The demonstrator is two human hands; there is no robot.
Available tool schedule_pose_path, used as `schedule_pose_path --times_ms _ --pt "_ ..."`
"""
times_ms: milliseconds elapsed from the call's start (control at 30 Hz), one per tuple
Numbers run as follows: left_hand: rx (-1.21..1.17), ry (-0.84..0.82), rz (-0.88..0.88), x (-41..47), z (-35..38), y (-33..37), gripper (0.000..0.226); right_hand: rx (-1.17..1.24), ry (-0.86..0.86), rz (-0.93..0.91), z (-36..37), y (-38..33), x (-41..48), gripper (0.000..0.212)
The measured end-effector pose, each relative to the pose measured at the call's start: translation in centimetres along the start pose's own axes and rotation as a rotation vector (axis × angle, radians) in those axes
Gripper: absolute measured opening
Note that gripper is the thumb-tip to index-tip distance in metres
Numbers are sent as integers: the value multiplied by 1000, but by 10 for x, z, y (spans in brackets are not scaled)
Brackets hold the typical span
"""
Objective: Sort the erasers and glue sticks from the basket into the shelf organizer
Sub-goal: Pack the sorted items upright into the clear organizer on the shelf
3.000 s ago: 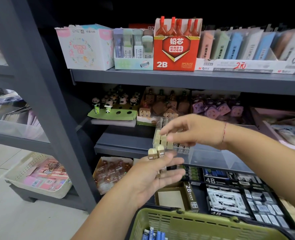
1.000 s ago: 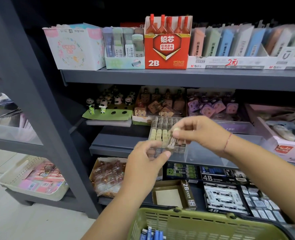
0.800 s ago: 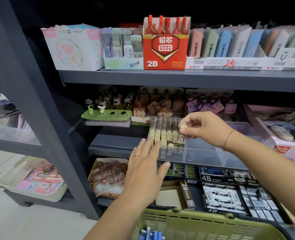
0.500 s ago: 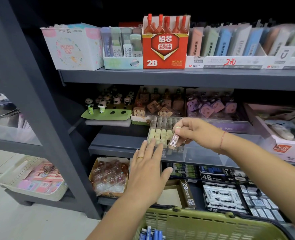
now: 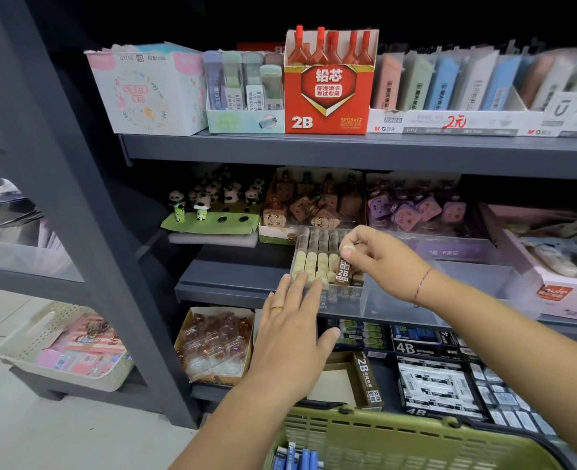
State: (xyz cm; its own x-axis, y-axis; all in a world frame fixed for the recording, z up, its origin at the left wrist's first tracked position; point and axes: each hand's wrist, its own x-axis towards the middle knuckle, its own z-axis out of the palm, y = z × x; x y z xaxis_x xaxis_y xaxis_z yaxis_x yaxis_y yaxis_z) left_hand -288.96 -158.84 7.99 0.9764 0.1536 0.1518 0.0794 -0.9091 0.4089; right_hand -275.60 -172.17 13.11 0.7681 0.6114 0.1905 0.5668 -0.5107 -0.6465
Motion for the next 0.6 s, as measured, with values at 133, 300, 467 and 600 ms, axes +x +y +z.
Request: schedule_pose_path --times_ms 133,300,467,600 --pt "0 -6 3 -1 0 0 71 -8 57 7 7 -1 2 10" --pt "5 -4 1 0 0 0 71 -74 83 -53 21 0 -4 5" --pt "-6 -17 2 -1 -1 0 71 -132 108 -49 32 2 -8 9" --pt "-13 -21 4 0 1 -1 71 -251 110 -68 30 1 -11 8"
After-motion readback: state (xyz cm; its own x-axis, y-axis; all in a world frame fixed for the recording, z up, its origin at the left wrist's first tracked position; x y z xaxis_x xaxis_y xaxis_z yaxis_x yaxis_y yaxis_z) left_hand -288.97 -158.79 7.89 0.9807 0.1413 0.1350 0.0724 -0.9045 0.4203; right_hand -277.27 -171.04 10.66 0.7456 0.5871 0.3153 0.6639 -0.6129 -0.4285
